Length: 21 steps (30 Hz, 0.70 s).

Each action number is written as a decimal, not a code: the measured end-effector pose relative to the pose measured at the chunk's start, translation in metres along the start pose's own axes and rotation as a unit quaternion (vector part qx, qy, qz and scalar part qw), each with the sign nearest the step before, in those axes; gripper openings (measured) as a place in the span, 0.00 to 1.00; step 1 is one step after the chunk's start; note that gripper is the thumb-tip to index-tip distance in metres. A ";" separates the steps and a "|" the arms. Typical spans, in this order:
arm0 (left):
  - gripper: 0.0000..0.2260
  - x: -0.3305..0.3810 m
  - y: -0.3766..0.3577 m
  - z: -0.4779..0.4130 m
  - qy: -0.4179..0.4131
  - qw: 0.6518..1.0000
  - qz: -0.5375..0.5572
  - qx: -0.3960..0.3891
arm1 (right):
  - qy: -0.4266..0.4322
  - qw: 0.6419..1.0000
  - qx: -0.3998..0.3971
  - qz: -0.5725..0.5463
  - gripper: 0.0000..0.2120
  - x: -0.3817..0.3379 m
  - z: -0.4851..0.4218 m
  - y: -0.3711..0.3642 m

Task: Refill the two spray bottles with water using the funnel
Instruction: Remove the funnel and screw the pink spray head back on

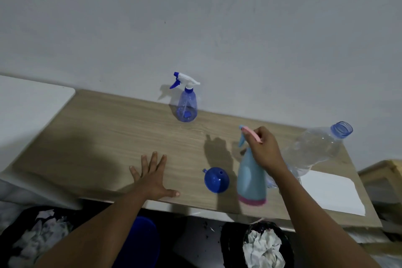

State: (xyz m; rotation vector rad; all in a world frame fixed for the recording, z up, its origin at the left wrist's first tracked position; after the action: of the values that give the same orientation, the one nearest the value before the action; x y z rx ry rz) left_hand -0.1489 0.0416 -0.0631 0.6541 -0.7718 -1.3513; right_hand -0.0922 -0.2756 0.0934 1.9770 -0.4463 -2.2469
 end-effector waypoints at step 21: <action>0.67 0.001 0.003 -0.010 0.017 0.998 -0.018 -0.053 | 0.152 0.980 -0.027 0.122 0.12 -0.021 -0.191 -0.095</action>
State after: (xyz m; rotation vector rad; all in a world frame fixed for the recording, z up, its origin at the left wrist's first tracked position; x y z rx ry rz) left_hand -0.1393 0.0408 -0.0670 0.6083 -0.6581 -1.4014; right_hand 0.1085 -0.2064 0.0656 2.0613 -0.5503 -1.7588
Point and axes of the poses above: each hand's wrist, its own z-axis away from the middle knuckle, its own y-axis out of the back of the hand, x = y × z, the point moved 3 cm from there along -z, towards the middle knuckle, and after that the axes turned 14 degrees about -z, right-handed, at the moved point
